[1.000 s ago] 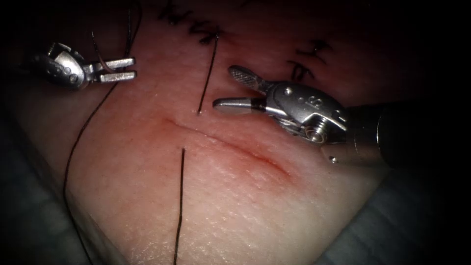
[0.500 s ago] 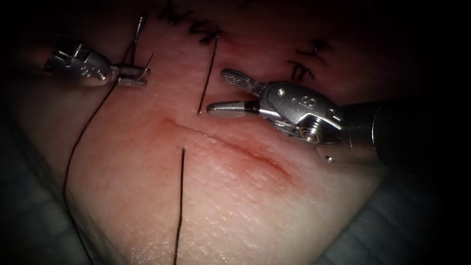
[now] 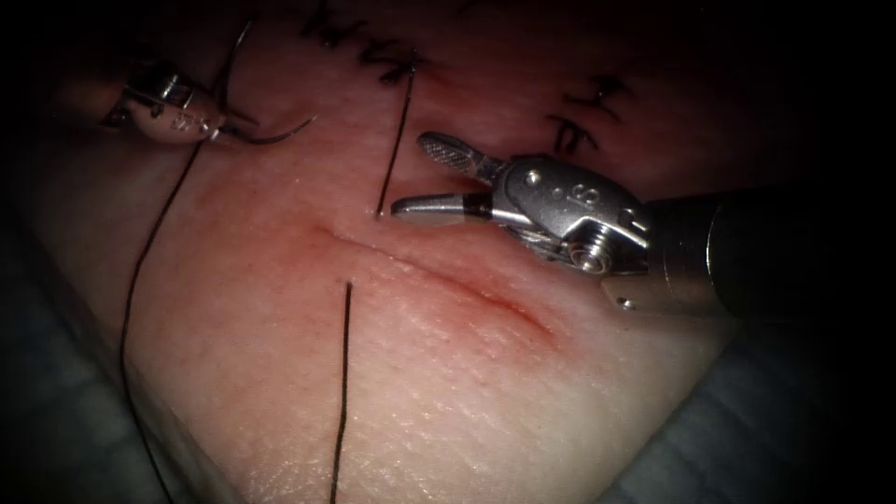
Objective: Wound Closure
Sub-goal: Set the needle down onto the skin, then grab the long suture end with the left tool
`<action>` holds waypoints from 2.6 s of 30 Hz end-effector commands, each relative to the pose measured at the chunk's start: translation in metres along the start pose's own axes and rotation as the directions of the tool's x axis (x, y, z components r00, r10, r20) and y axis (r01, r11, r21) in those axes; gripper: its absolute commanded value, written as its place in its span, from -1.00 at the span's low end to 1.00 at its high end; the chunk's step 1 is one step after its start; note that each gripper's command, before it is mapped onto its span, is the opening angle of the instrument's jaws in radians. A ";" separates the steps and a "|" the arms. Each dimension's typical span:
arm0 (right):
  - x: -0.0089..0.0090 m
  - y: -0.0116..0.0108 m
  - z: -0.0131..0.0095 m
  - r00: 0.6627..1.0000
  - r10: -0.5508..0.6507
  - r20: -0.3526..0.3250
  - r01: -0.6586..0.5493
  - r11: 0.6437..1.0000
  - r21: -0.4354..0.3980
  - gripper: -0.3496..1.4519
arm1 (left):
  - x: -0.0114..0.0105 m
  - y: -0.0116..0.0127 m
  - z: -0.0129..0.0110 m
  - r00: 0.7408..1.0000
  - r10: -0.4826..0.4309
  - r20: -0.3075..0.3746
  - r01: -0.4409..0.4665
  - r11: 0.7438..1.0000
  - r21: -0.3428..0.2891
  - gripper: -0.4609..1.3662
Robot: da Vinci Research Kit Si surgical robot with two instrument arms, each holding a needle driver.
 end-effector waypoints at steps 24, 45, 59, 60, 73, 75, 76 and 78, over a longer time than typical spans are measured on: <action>-0.0009 -0.0003 0.0001 1.000 -0.010 0.005 0.010 1.000 0.006 0.63 | 0.0007 0.0005 0.0001 0.990 -0.129 0.054 0.133 0.989 -0.070 0.72; -0.0020 0.0018 -0.0014 1.000 -0.017 0.008 0.017 0.999 0.030 0.61 | 0.0029 0.0009 -0.0058 0.761 -0.269 -0.590 0.371 0.927 0.055 0.01; -0.0030 0.0041 -0.0021 1.000 -0.027 0.014 0.027 0.999 0.018 0.62 | 0.0072 0.0038 -0.0095 0.735 -0.124 -0.666 0.276 0.953 0.128 0.19; -0.0030 0.0041 -0.0020 1.000 -0.027 0.014 0.027 0.999 0.018 0.62 | 0.0074 0.0038 -0.0096 0.735 -0.123 -0.667 0.275 0.953 0.128 0.19; -0.0031 0.0040 -0.0023 1.000 -0.029 0.012 0.029 0.999 0.023 0.61 | 0.0130 0.0089 -0.0111 0.728 0.068 -0.682 0.143 0.958 0.248 0.32; -0.0031 0.0040 -0.0023 1.000 -0.029 0.012 0.029 0.999 0.023 0.61 | 0.0136 0.0094 -0.0111 0.732 0.089 -0.676 0.130 0.955 0.266 0.32; -0.0031 0.0041 -0.0023 1.000 -0.029 0.013 0.028 0.999 0.023 0.61 | 0.0142 0.0098 -0.0112 0.735 0.102 -0.671 0.124 0.952 0.281 0.32; -0.0031 0.0041 -0.0022 1.000 -0.029 0.013 0.028 0.999 0.022 0.61 | 0.0149 0.0101 -0.0112 0.736 0.111 -0.668 0.121 0.949 0.292 0.33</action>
